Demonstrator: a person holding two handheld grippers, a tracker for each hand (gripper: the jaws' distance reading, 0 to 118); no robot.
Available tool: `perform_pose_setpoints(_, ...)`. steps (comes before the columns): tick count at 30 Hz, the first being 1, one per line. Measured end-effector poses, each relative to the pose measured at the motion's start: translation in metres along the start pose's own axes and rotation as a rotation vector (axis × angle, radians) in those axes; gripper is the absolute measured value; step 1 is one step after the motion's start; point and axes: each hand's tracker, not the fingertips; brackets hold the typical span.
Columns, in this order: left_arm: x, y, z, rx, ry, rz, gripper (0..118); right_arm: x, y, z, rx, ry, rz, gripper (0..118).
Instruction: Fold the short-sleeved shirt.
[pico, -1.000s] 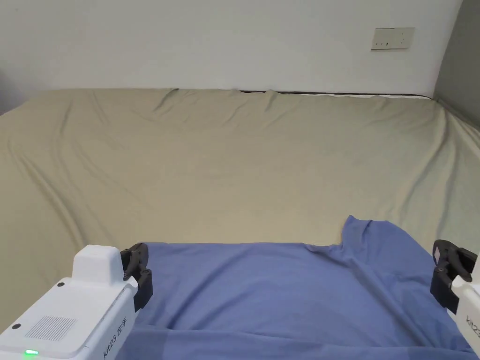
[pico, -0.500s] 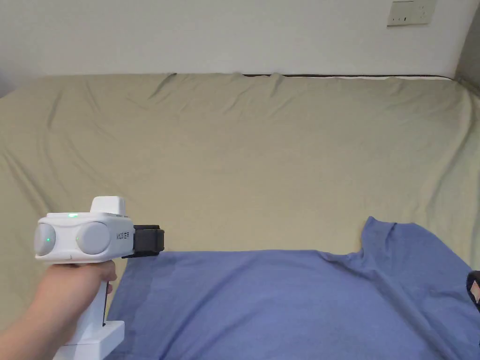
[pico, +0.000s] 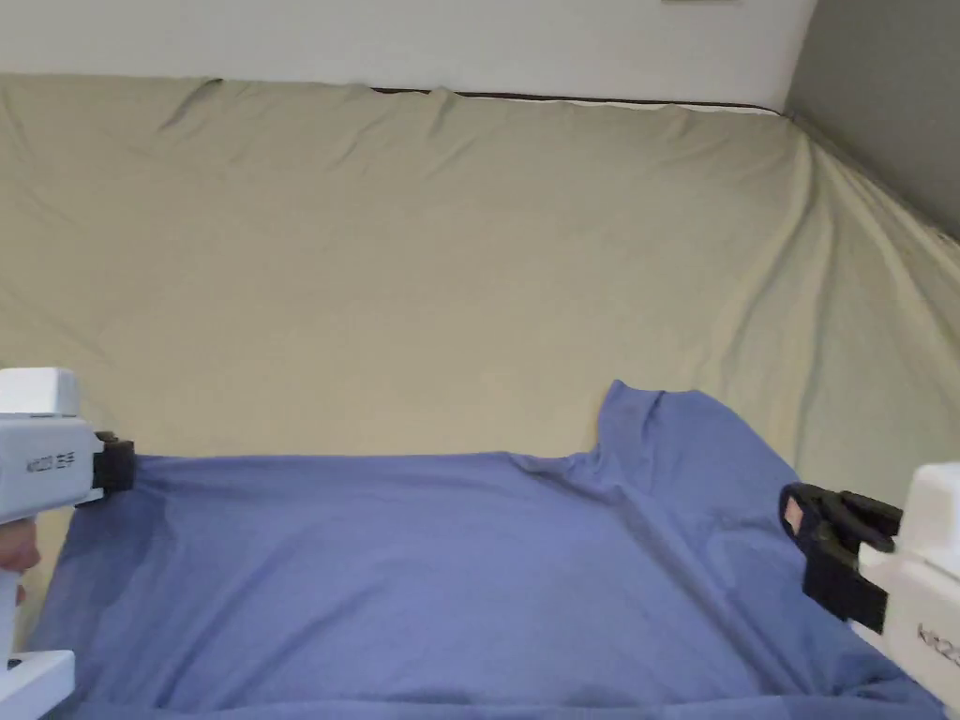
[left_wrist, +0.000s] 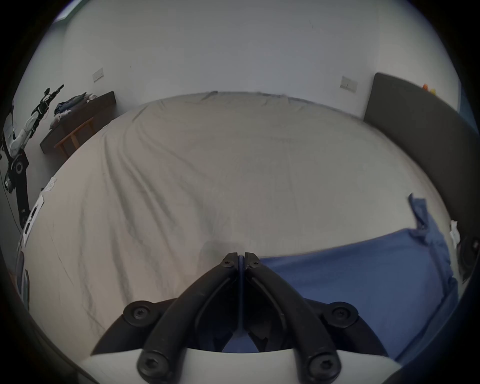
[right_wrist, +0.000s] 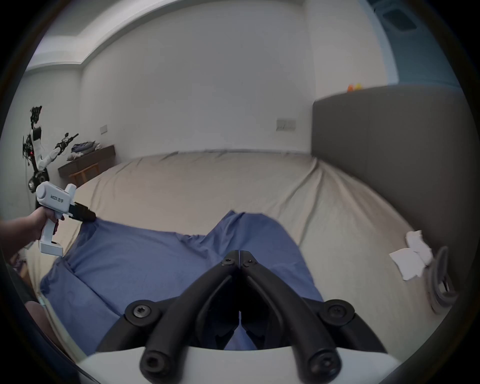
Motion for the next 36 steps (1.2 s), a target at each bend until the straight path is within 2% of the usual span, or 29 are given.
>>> perform_pose_setpoints(1, -0.002, 0.0, 0.008, 0.036, -0.014, 0.029, 0, 0.027, 0.004, -0.021, -0.125, 0.059, -0.013, 3)
perform_pose_setpoints(2, -0.003, -0.001, 0.015, 0.042, -0.03, 0.048, 0, 0.038, 0.019, -0.042, -0.097, -0.005, 0.094, 11)
perform_pose_setpoints(3, -0.003, -0.003, 0.018, 0.039, -0.033, 0.053, 0, 0.045, 0.026, -0.059, -0.208, -0.005, 0.054, 33)
perform_pose_setpoints(4, -0.003, -0.004, 0.022, 0.053, -0.03, 0.055, 0, 0.054, 0.031, -0.076, -0.218, -0.02, 0.076, 74)
perform_pose_setpoints(5, -0.002, -0.006, 0.026, 0.073, -0.046, 0.051, 0, 0.075, 0.036, -0.105, -0.219, 0.004, 0.036, 93)
perform_pose_setpoints(6, -0.002, -0.006, 0.03, 0.092, -0.052, 0.053, 0, 0.084, 0.036, -0.126, -0.26, -0.02, 0.005, 102)
perform_pose_setpoints(7, -0.004, -0.006, 0.025, 0.102, -0.052, 0.052, 0, 0.092, 0.036, -0.146, -0.308, -0.074, -0.005, 102)
perform_pose_setpoints(8, -0.005, -0.005, 0.025, 0.097, -0.059, 0.059, 0, 0.099, 0.03, -0.159, -0.353, -0.12, -0.017, 114)
perform_pose_setpoints(9, -0.005, -0.005, 0.024, 0.084, -0.071, 0.072, 0, 0.104, 0.023, -0.172, -0.377, -0.139, -0.031, 113)
perform_pose_setpoints(12, -0.003, -0.008, 0.016, 0.077, -0.051, 0.028, 0, 0.116, -0.001, -0.197, -0.466, -0.118, -0.103, 93)
perform_pose_setpoints(13, -0.002, -0.009, 0.015, 0.076, -0.046, 0.013, 0, 0.108, -0.01, -0.194, -0.491, -0.122, -0.118, 78)
perform_pose_setpoints(14, -0.002, -0.01, 0.014, 0.075, -0.045, 0.013, 0, 0.108, -0.014, -0.189, -0.469, -0.126, -0.124, 72)
perform_pose_setpoints(15, 0.0, -0.014, 0.015, 0.078, -0.042, 0.02, 0, 0.107, -0.011, -0.181, -0.381, -0.114, -0.142, 71)
perform_pose_setpoints(16, -0.001, -0.014, 0.015, 0.076, -0.048, 0.026, 0, 0.105, -0.007, -0.177, -0.375, -0.116, -0.146, 49)
perform_pose_setpoints(17, -0.001, -0.015, 0.015, 0.075, -0.049, 0.029, 0, 0.104, -0.005, -0.171, -0.367, -0.116, -0.147, 11)
perform_pose_setpoints(18, -0.001, -0.016, 0.016, 0.075, -0.043, 0.022, 0, 0.102, -0.003, -0.166, -0.366, -0.132, -0.151, 1)
perform_pose_setpoints(20, 0.001, -0.018, 0.024, 0.085, -0.03, -0.004, 0, 0.101, 0.001, -0.155, -0.356, -0.116, -0.156, 1)
perform_pose_setpoints(21, -0.001, -0.018, 0.03, 0.096, -0.029, -0.005, 0, 0.1, 0.003, -0.153, -0.343, -0.127, -0.132, 1)
perform_pose_setpoints(24, -0.01, -0.016, 0.061, 0.142, -0.056, 0.045, 0, 0.096, 0.015, -0.122, -0.3, -0.115, -0.127, 1)
perform_pose_setpoints(27, -0.021, -0.023, 0.101, 0.202, -0.078, 0.042, 0, 0.093, 0.026, -0.079, -0.22, -0.117, -0.066, 1)
perform_pose_setpoints(29, -0.026, -0.035, 0.132, 0.211, -0.086, 0.031, 0, 0.09, 0.027, -0.04, -0.193, -0.105, -0.076, 1)
perform_pose_setpoints(36, -0.033, -0.097, 0.2, 0.148, -0.108, 0.027, 0, 0.086, -0.014, 0.064, -0.162, -0.09, -0.027, 1)
